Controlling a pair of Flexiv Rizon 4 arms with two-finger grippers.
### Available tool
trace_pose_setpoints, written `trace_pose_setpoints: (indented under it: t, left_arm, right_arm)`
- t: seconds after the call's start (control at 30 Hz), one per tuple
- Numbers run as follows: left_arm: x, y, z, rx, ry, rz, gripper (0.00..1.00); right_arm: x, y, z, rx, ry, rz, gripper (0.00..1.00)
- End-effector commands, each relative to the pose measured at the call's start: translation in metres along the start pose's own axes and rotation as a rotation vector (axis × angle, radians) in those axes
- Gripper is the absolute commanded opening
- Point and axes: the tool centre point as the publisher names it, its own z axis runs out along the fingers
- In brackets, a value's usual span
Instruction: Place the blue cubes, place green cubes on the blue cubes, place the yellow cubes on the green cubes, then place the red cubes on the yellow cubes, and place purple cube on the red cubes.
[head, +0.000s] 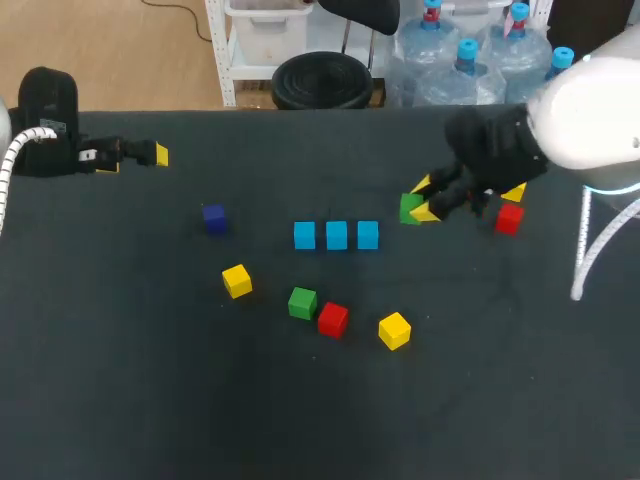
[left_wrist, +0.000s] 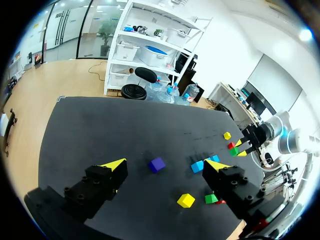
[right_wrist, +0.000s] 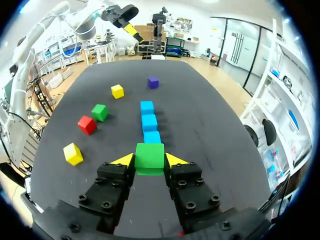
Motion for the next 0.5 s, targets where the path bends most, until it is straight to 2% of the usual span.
trace_pose_setpoints:
  t: [0.03, 0.5]
  left_arm:
    - [-0.001, -0.001, 0.000, -0.006, 0.004, -0.002, 1.00]
    - [-0.001, -0.001, 0.000, -0.006, 0.004, -0.002, 1.00]
  right_arm:
    - [-0.012, 0.002, 0.016, -0.006, -0.005, -0.006, 0.00]
    - [-0.036, 0.009, 0.052, -0.058, -0.013, -0.035, 0.00]
